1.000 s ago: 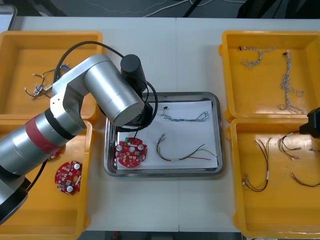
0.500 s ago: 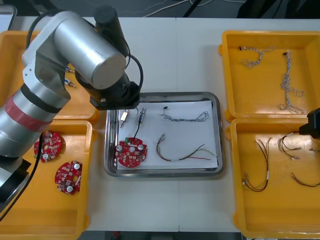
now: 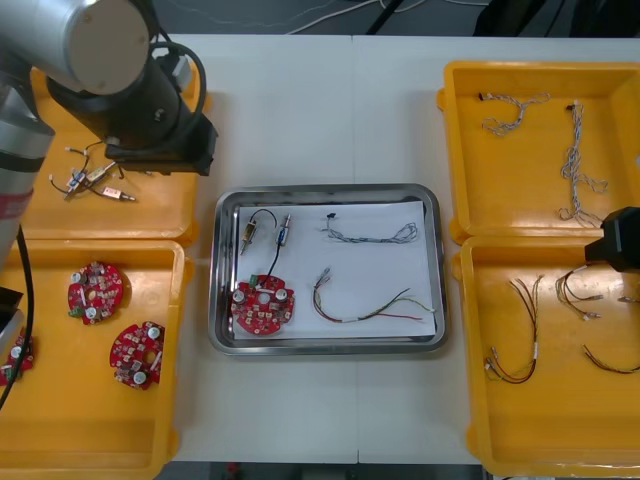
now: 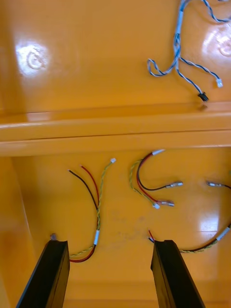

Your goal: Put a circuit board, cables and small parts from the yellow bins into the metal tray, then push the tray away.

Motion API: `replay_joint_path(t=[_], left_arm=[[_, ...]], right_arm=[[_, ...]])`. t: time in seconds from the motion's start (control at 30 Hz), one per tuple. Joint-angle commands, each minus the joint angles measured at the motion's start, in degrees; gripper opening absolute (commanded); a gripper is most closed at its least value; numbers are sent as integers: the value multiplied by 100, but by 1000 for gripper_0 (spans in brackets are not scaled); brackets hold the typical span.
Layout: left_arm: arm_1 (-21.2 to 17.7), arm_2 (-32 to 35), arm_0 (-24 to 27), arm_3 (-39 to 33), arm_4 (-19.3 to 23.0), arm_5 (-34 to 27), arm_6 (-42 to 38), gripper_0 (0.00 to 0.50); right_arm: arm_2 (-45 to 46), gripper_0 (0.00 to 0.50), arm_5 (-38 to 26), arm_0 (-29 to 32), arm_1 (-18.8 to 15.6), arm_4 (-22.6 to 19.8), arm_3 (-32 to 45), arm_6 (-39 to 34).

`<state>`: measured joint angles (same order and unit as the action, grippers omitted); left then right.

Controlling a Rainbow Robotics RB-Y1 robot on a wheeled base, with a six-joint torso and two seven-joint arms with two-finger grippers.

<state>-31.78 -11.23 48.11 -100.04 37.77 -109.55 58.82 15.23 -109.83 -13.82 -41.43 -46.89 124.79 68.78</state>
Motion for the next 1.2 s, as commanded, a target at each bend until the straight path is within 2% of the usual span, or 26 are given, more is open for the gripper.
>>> replay_joint_path(t=[0.03,0.47,0.63,1.03,1.2], left_arm=[[-496,359,49,-244,143,-45,147,470],[-1287,1220,-742,-508,275,-45,1219,472],[-1481,1501,-1076,-683,301,-45,1474,470],[-1560,1949,-1674,-1070,372,-45,1676,472],[-1560,2064,-1937,-1220,451,-45,1729,470]], right_arm=[[-407,500,-17,-437,-252,-39,221,48],[-1629,500,-17,-1272,-252,-268,415,321],[-2200,500,-17,-1545,-252,-356,538,409],[-3202,500,-17,-1765,-252,-443,687,936],[-3606,500,-17,-1817,-155,-215,687,1762]])
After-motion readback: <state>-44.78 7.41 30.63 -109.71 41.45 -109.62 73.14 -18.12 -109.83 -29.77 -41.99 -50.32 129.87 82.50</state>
